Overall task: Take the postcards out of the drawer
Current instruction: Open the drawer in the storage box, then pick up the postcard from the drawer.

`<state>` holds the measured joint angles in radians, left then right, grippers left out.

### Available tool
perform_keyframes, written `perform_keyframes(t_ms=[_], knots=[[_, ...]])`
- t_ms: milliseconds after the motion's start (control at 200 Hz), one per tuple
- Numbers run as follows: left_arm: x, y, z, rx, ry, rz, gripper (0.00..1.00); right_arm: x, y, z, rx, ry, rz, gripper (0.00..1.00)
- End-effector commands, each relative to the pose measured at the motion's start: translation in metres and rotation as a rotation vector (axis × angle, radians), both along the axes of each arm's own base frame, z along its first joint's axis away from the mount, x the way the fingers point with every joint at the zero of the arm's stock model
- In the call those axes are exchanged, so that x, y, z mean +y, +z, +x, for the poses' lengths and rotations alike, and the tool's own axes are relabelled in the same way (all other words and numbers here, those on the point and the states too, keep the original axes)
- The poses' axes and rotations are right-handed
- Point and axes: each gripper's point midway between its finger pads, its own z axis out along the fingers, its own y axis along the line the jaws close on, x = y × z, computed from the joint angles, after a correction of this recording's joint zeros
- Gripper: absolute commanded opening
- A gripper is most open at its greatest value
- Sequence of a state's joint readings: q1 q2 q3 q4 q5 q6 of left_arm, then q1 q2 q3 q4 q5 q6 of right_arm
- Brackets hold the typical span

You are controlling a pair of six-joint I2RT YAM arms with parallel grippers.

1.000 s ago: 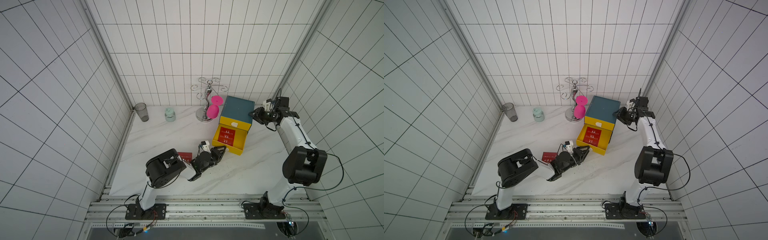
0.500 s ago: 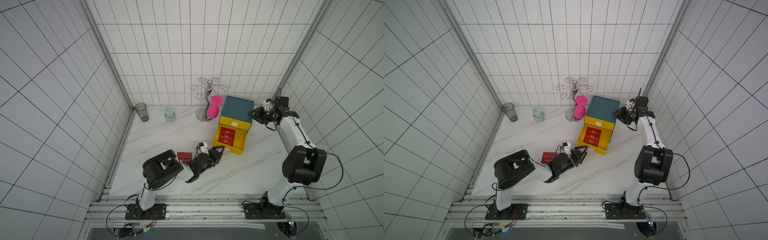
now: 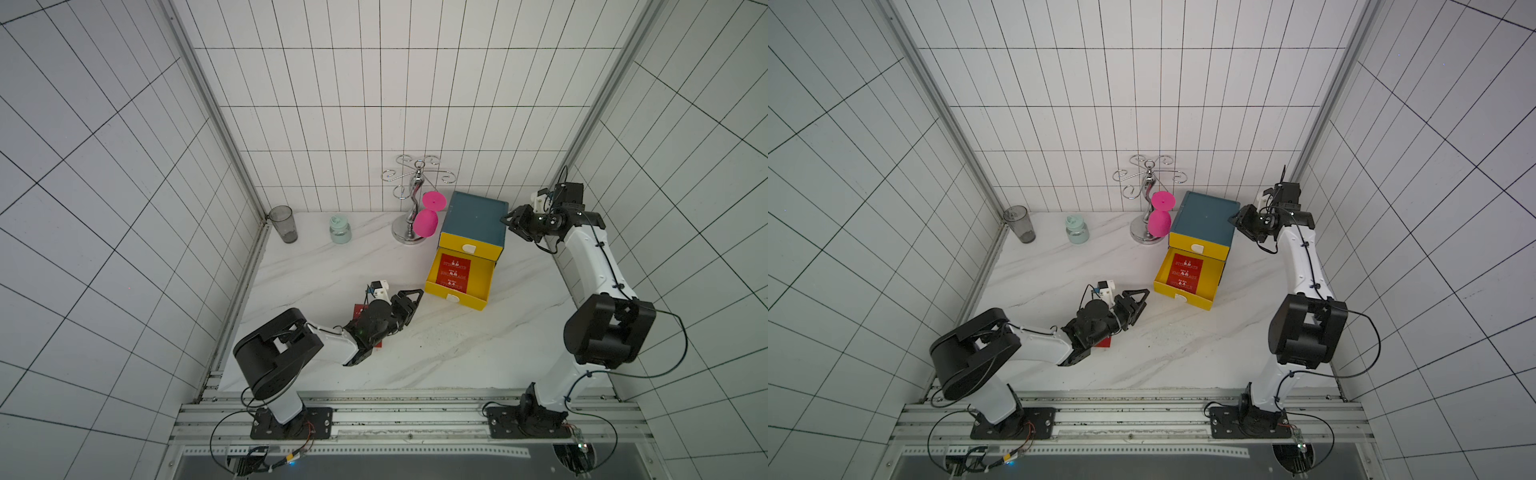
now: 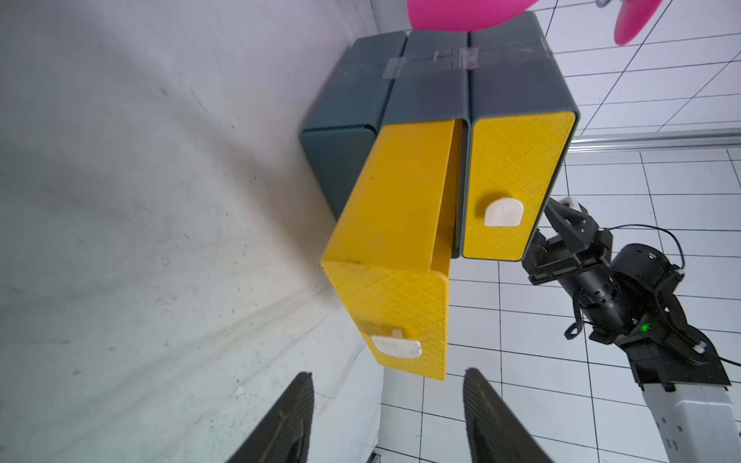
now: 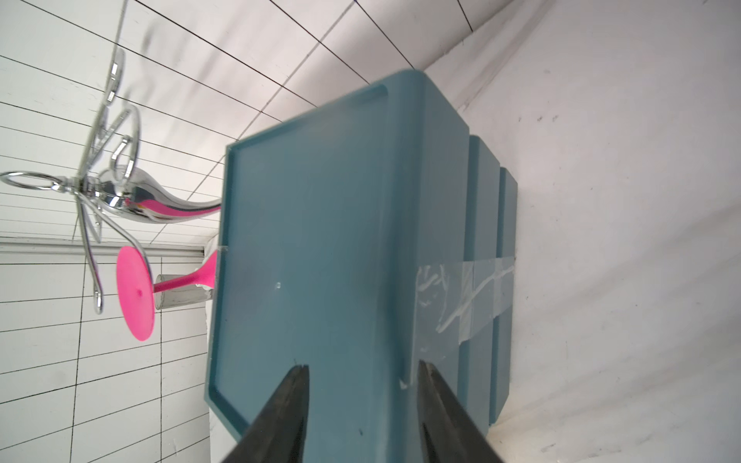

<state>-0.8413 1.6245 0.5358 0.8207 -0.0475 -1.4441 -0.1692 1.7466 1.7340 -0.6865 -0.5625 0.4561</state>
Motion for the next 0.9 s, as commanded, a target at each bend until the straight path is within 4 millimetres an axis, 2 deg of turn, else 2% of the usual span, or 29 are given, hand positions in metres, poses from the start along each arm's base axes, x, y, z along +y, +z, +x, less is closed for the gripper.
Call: perform_keyframes(t_ms=[0,45,165,285,465,655,895], knots=[[0.021,-0.006,-0.001,-0.041,-0.025,0.189,0.59,0.004,0.044,-0.016,-0.071,-0.022,-0.033,0.47],[0.029,-0.001,0.003,-0.073,-0.014,0.246,0.59,0.009,0.048,-0.021,-0.083,-0.019,-0.053,0.47],[0.043,0.014,0.018,-0.14,0.0,0.353,0.6,0.038,0.035,-0.05,-0.046,0.021,-0.121,0.49],[0.046,0.025,0.036,-0.194,-0.066,0.446,0.61,0.069,0.008,-0.083,0.0,0.077,-0.209,0.52],[0.044,0.042,0.062,-0.232,-0.184,0.556,0.62,0.093,-0.032,-0.117,0.064,0.087,-0.294,0.54],[0.02,0.054,0.081,-0.323,-0.288,0.613,0.62,0.104,-0.07,-0.114,0.126,0.074,-0.325,0.63],[-0.002,0.044,0.088,-0.317,-0.377,0.582,0.61,0.116,-0.099,-0.106,0.146,0.04,-0.34,0.71]])
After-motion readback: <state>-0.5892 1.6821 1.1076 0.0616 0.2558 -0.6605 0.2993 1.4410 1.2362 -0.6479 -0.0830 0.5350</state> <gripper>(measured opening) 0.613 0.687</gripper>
